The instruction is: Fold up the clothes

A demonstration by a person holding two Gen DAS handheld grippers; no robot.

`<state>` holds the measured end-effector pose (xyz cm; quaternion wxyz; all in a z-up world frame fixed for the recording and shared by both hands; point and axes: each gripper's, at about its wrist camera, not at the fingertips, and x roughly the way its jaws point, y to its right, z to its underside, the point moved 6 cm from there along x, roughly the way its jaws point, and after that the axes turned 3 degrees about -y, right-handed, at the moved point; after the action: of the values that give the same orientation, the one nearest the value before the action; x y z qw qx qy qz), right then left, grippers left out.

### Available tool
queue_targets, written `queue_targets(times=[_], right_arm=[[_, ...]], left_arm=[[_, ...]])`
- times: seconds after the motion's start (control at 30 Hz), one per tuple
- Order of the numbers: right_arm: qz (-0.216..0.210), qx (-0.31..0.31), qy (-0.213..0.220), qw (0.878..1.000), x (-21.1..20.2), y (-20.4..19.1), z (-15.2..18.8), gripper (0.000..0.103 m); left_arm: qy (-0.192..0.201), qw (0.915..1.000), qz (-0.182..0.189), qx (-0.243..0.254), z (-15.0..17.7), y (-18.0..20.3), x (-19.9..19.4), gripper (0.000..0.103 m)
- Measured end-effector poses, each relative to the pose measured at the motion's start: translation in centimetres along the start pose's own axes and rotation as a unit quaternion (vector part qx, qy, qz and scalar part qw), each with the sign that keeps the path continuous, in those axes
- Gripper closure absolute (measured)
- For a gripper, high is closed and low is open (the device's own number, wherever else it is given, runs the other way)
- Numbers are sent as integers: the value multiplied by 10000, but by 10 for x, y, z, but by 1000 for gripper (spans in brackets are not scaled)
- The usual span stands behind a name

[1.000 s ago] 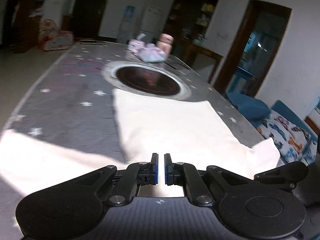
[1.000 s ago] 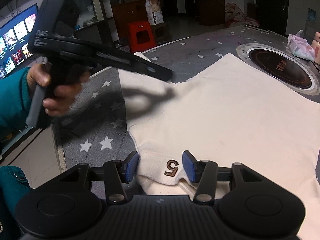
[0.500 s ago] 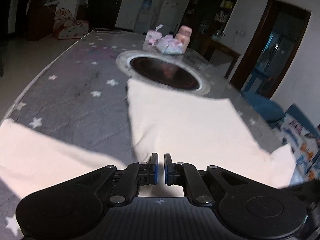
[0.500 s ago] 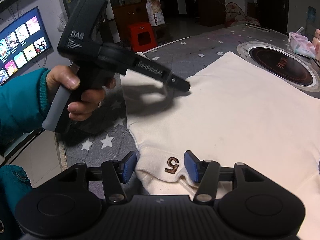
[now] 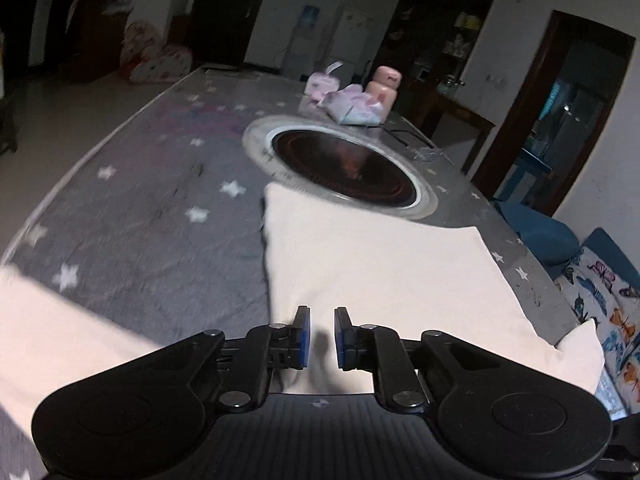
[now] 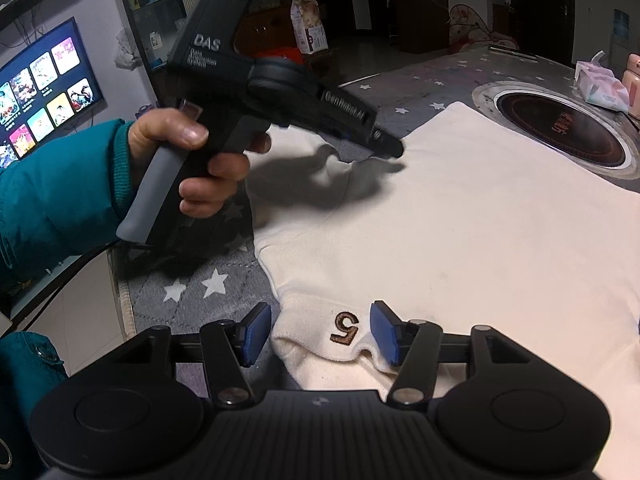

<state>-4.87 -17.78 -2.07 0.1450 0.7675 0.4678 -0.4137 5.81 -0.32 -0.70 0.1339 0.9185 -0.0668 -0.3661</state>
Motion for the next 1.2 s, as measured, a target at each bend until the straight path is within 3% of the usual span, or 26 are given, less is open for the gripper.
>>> queue_targets(times=[0.17, 0.43, 0.8, 1.03, 1.2], right_arm=[[30, 57, 44, 10000, -3, -1, 2, 47], [161, 274, 161, 9994, -15, 8, 6, 46], [221, 330, 169, 9991, -24, 3, 20, 46], [305, 502, 304, 9978, -38, 6, 28, 46], [378, 735, 328, 9960, -46, 14, 40, 45]], left_arm=[[-174, 9995, -264, -94, -8, -11, 24, 90], [-80, 9990, -375, 223, -2, -7, 5, 88], [-74, 9948, 271, 977, 47, 40, -44, 76], [-137, 9852, 394, 1664, 76, 72, -45, 75], [-198, 9822, 370, 1832, 88, 74, -41, 75]])
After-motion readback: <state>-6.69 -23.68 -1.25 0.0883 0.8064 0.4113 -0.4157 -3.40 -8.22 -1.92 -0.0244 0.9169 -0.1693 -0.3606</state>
